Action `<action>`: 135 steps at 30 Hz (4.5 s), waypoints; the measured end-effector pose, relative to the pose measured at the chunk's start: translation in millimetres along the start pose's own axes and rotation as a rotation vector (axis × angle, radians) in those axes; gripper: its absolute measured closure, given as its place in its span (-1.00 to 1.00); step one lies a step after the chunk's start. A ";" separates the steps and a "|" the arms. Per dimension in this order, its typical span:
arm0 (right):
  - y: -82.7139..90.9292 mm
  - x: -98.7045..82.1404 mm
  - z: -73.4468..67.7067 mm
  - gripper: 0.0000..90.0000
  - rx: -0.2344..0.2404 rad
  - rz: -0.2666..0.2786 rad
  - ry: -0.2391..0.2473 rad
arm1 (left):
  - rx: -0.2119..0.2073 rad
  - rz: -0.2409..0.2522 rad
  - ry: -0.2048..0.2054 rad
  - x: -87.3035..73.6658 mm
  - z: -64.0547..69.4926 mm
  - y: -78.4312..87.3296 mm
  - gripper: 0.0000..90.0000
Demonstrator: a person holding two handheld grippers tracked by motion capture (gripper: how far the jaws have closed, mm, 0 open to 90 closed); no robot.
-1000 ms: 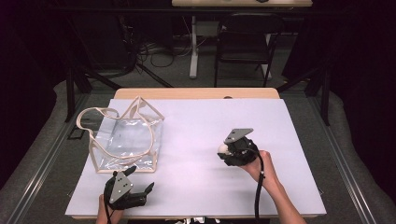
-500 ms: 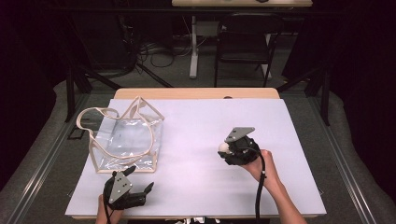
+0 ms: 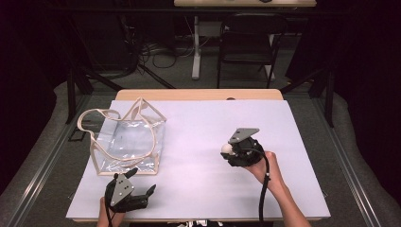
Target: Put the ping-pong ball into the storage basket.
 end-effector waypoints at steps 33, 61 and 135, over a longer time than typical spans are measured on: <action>5.1 18.8 10.6 0.13 -0.028 0.027 0.006 | -0.001 -0.001 0.003 -0.1 0.0 -0.5 -0.64; -8.1 44.7 15.1 0.13 -0.018 0.036 0.039 | -0.003 0.000 0.000 0.1 0.0 -0.8 -0.64; -46.3 109.8 2.2 0.14 0.050 0.053 0.139 | -0.017 -0.006 0.004 -0.6 3.2 -4.0 -0.64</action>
Point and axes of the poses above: each handheld gripper's, and its own axes: y roughly backward along the jaws, x roughly out of its top, z roughly to its right, the point moved 8 cm from there along -y, roughly forward along the jaws, and after that the axes turned 13 degrees about z, right-handed, at the moved point
